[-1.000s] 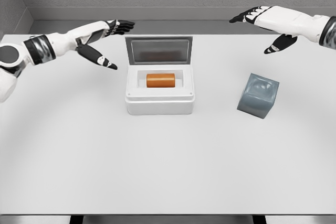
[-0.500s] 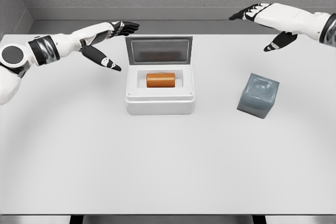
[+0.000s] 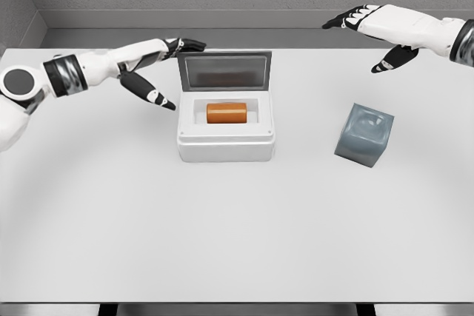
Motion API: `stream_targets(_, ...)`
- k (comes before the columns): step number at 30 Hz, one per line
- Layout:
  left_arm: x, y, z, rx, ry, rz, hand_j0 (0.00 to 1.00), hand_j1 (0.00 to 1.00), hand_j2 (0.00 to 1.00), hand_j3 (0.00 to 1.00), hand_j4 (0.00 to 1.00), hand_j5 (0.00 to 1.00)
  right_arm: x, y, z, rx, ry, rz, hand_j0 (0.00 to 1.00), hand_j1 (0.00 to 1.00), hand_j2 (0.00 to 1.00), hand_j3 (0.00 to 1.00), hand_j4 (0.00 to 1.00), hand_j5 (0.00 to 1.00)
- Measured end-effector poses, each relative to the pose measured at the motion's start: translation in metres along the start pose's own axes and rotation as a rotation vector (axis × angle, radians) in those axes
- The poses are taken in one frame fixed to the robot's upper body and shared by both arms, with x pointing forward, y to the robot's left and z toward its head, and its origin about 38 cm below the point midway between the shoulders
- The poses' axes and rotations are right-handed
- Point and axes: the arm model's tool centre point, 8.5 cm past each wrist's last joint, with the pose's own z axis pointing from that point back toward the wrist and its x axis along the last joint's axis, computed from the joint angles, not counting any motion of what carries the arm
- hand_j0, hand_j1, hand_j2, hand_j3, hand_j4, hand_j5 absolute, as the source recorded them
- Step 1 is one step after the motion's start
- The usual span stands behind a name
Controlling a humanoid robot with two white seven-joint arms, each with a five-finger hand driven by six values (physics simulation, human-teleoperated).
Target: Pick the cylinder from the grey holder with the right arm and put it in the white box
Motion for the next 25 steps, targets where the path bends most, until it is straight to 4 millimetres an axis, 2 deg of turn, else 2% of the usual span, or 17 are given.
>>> stream_targets(8,0.013,0.000,0.013,-0.021,-0.021,-0.032,1.00,1.00,1.00,1.00,1.00,1.00,0.000,-0.001,0.001,-0.001,0.001,0.002,1.00,1.00,1.00,1.00,1.00,1.00)
stream_targets(17,0.016,0.000,0.022,-0.022,-0.049,-0.065,1.00,1.00,1.00,1.00,1.00,1.00,-0.001,-0.005,0.002,-0.005,0.004,0.008,1.00,1.00,1.00,1.00,1.00,1.00)
stream_targets(22,0.020,-0.011,0.053,-0.048,-0.078,-0.110,1.00,1.00,1.00,1.00,1.00,1.00,-0.001,-0.005,0.002,-0.004,0.003,0.009,1.00,1.00,1.00,1.00,1.00,1.00)
stream_targets(25,0.026,-0.012,0.062,-0.057,-0.089,-0.129,1.00,1.00,1.00,1.00,1.00,1.00,0.000,-0.005,0.002,-0.004,0.002,0.009,1.00,1.00,1.00,1.00,1.00,1.00)
